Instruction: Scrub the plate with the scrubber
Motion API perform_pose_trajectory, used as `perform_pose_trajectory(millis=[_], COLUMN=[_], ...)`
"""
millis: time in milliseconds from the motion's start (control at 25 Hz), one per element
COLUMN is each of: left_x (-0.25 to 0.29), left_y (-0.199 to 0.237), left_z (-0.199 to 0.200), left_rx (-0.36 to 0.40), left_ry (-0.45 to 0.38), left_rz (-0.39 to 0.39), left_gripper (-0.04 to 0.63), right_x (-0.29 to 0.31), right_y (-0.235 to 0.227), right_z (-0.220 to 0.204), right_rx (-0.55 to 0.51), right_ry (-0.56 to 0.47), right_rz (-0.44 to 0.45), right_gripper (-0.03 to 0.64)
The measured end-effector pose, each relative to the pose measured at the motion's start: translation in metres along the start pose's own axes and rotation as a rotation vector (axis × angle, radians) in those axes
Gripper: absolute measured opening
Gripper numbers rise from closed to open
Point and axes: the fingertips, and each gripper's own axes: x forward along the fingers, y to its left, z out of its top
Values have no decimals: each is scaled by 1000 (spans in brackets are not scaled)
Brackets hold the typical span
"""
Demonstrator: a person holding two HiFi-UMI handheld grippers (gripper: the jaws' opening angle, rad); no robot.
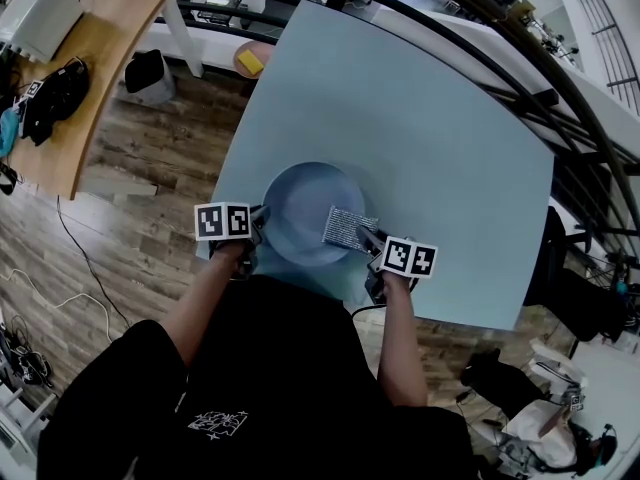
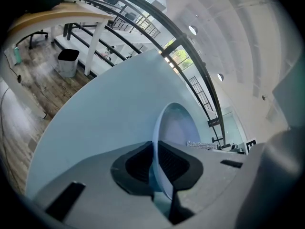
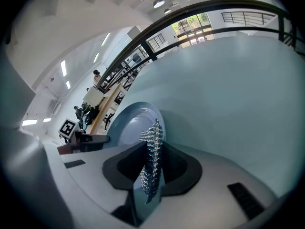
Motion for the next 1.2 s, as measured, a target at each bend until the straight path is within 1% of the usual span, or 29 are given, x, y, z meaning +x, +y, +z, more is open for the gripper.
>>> perform_pose_trajectory(millis=[280,680,920,1080,1200], left_x=[1,0,-3,-5,-8], left_y=[-2,-2,0,-4,-6], left_z=[-2,-2,-3,-6,-7], left_rx=[0,2,4,7,13], left_ry=[0,-4,-9,-21,-36], left_rz=[1,3,6,-14,-8], left_gripper=[41,41,41,43,57], right_x=[9,38,50,48,41], right_y=[14,60,76,82,85], right_z=[-9,-7,-9,-11,-9], right_rx=[18,-23,-6,-5,-14], right_ry=[0,0,-2,-20,-42], right_rz=[40,106,136,186,219], right_gripper=[84,84,84,83,83])
